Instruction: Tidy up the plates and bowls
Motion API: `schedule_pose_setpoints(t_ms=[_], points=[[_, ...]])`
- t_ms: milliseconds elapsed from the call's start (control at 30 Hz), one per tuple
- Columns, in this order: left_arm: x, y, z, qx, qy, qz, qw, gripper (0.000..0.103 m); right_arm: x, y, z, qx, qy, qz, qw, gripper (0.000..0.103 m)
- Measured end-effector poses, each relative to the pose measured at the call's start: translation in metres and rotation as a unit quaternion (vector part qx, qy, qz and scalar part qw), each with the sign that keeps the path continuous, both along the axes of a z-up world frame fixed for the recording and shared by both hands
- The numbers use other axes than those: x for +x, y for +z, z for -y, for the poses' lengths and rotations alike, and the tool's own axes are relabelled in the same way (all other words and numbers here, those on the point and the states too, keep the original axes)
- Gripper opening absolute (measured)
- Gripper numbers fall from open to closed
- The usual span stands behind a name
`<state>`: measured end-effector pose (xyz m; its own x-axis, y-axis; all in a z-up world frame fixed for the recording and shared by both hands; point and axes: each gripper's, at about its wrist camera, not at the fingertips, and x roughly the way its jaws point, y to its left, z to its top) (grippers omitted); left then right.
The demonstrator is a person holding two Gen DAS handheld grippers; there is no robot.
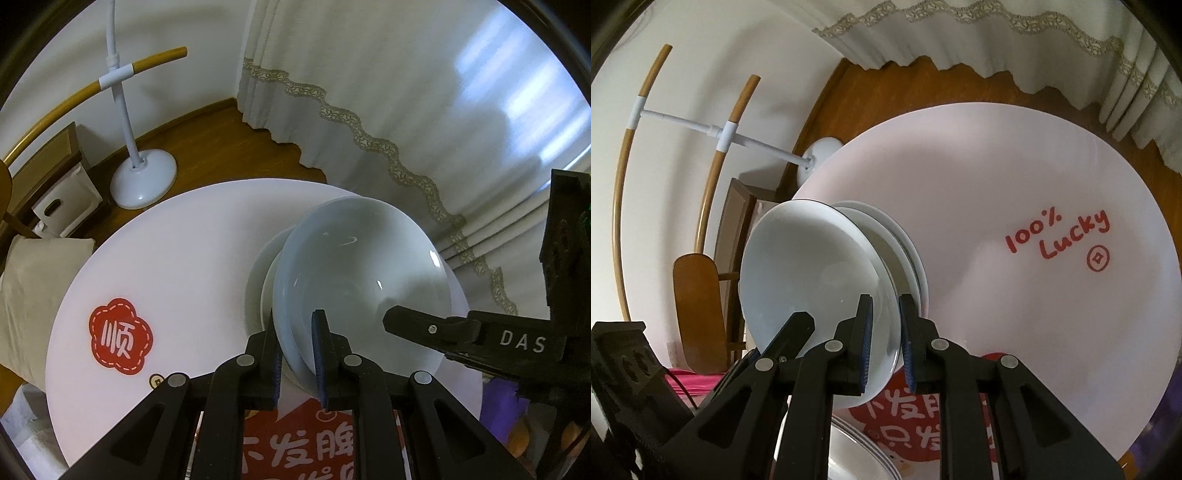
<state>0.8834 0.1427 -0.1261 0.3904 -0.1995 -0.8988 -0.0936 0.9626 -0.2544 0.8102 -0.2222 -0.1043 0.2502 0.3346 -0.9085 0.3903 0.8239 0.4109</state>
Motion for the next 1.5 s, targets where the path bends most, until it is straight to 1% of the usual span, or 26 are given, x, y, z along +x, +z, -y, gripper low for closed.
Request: schedule_pose_setpoints(t_ms=[200,400,767,933,1000,1200,1333,1367,1500], points=[[-0.001,0.000,0.001,-0.001,-0.001,0.001,1.0000,0.011,0.000,-0.002,0.008,0.031,-0.026,-0.013,0.999,0.016],[-0.002,-0.002,0.002,-0.005,-0.002,0.001,1.0000,0.011,-0.003,0.004,0.009,0.031,-0.030,-0.017,0.999,0.016],[0.001,-0.004,-0.001,-0.012,0.003,0.002,0.9999,0.011,-0.005,0.002,0.012,0.050,-0.040,-0.028,0.998,0.016],[-0.001,-0.002,-0.003,-0.015,0.007,0.008,0.9998,0.010,-0.004,0.003,0.009,0.047,-0.032,-0.034,0.998,0.016],[-0.002,0.000,-0.003,-0.014,0.006,0.011,0.9998,0.009,-0.004,0.003,0.007,0.047,-0.024,-0.037,0.998,0.019],[-0.006,0.006,-0.007,-0.014,0.009,0.017,0.9997,0.006,-0.002,0.004,0.006,0.040,-0.017,-0.045,0.998,0.019],[-0.008,0.008,-0.011,-0.017,0.013,0.018,0.9996,0.006,-0.001,0.009,0.001,0.023,-0.002,-0.044,0.999,0.019],[-0.008,0.009,-0.012,-0.018,0.015,0.018,0.9996,0.006,-0.001,0.011,0.000,0.018,0.000,-0.040,0.999,0.016],[-0.008,0.010,-0.013,-0.019,0.017,0.017,0.9995,0.006,0.001,0.013,-0.009,-0.003,0.015,-0.043,0.999,0.015]])
